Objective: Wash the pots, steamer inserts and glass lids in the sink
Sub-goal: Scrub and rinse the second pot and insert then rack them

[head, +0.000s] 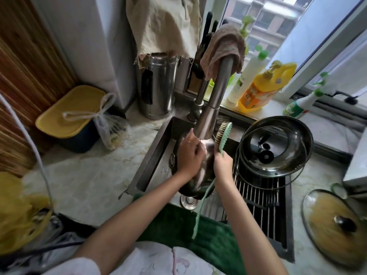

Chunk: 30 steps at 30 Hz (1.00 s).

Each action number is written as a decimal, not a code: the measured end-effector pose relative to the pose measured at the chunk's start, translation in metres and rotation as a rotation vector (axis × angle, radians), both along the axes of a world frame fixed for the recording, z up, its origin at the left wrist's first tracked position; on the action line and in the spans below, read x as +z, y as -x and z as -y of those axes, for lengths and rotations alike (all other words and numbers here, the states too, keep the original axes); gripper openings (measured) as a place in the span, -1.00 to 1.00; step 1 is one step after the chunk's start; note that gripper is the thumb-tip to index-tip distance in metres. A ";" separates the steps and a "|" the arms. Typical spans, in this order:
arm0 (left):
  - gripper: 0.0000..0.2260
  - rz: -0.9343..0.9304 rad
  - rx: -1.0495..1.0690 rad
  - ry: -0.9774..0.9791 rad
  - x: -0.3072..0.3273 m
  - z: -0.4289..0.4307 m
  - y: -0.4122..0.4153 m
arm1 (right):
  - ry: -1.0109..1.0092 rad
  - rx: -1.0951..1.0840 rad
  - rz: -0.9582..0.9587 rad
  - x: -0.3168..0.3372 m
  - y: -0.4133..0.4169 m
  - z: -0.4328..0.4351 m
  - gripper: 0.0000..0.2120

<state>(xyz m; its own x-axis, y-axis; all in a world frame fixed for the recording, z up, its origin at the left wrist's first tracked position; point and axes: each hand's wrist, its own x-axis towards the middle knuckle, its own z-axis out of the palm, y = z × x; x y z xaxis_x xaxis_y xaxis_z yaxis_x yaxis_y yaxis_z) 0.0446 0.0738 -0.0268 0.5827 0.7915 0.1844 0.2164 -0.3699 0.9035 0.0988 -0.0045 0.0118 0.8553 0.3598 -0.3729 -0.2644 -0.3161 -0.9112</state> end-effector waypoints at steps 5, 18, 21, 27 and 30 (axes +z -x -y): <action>-0.75 -0.081 0.290 0.361 0.021 0.009 -0.023 | 0.066 0.013 0.100 -0.008 0.000 -0.006 -0.74; -0.77 -0.173 0.120 0.172 0.004 0.051 -0.007 | 0.079 0.021 0.122 -0.032 0.005 0.019 -0.73; -0.83 -0.131 0.165 0.416 0.002 0.002 -0.023 | 0.106 0.048 0.200 -0.033 0.009 0.023 -0.70; -0.71 -0.079 0.308 0.382 0.007 0.034 -0.019 | 0.144 0.076 0.304 -0.020 0.006 0.018 -0.75; -0.88 -0.077 0.218 0.386 0.002 0.022 -0.022 | 0.096 0.055 0.225 -0.018 0.010 0.021 -0.71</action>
